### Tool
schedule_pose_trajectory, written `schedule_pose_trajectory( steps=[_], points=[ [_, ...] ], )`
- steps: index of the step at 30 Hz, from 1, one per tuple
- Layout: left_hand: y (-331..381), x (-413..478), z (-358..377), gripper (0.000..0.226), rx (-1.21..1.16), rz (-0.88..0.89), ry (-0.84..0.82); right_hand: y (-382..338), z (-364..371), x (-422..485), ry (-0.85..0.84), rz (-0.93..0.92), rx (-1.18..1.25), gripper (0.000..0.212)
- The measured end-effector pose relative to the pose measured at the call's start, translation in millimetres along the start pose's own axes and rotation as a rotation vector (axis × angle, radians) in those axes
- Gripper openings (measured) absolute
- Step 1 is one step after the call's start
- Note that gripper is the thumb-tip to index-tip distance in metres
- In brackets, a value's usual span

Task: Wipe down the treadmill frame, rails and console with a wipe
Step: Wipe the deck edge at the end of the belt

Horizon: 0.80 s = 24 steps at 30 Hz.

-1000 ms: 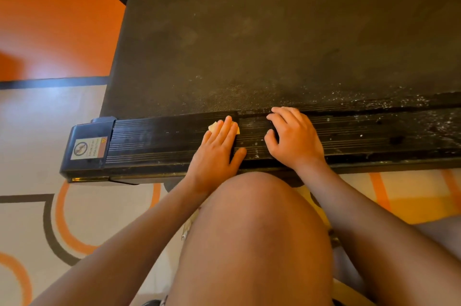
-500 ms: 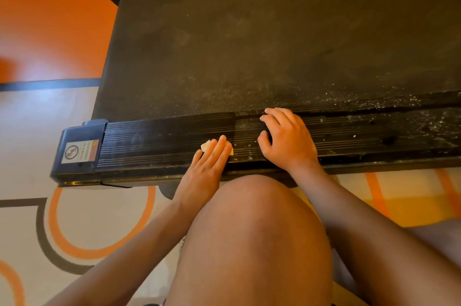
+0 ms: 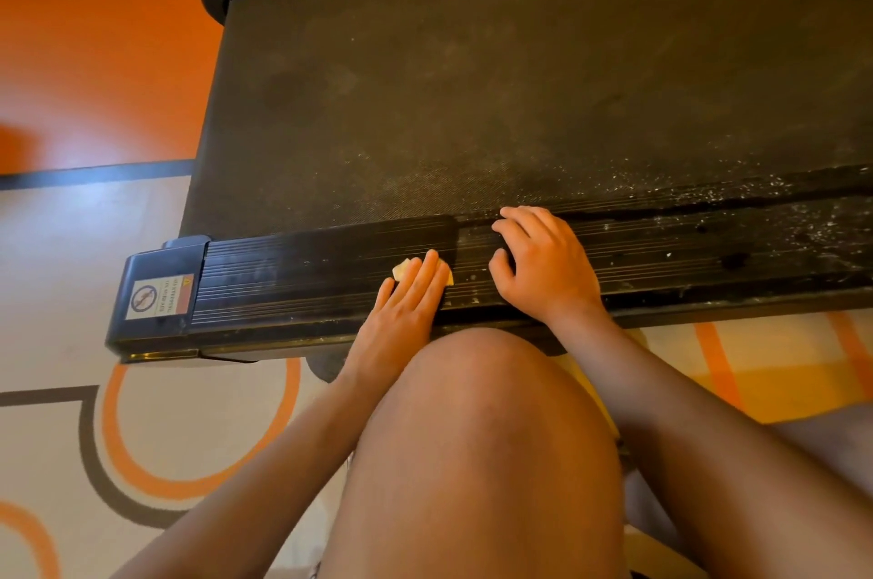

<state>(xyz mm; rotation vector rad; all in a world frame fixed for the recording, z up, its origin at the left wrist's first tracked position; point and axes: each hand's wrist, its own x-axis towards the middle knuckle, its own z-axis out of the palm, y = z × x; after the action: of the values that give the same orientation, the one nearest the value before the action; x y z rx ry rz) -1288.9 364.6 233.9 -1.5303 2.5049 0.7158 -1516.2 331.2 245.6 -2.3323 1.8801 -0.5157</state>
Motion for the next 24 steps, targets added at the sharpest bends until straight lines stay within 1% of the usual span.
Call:
schedule_pose_trajectory(
  steps=[2,6,7,9,13,15,19,21,24],
  points=[
    [-5,-8,3,0.096,0.018,0.012,-0.010,0,0,0,0.001,-0.003,0.002,0.037],
    [-4,-9,1,0.094,0.053,0.026,0.002,0,0,1,-0.012,0.004,0.009,0.038],
    [-3,-7,1,0.088,0.050,0.028,0.017,0,0,1,-0.012,0.006,0.010,0.038],
    [1,-1,-1,0.071,-0.001,0.020,0.084,0,0,0,-0.012,0.010,0.008,0.038],
    [14,27,-20,0.065,-0.092,-0.019,0.156,0,0,0,-0.014,0.011,-0.003,0.037],
    [19,46,-31,0.059,-0.119,-0.036,0.163,0,-1,0,-0.013,0.008,-0.010,0.037],
    [24,62,-38,0.059,-0.147,-0.042,0.154,0,-1,1,-0.013,0.001,-0.013,0.037],
    [23,50,-31,0.061,-0.149,-0.013,0.162,0,-1,1,-0.008,0.002,-0.012,0.037],
    [11,19,-4,0.068,-0.072,0.034,0.148,0,-1,0,-0.003,0.009,-0.005,0.037]
  ],
)
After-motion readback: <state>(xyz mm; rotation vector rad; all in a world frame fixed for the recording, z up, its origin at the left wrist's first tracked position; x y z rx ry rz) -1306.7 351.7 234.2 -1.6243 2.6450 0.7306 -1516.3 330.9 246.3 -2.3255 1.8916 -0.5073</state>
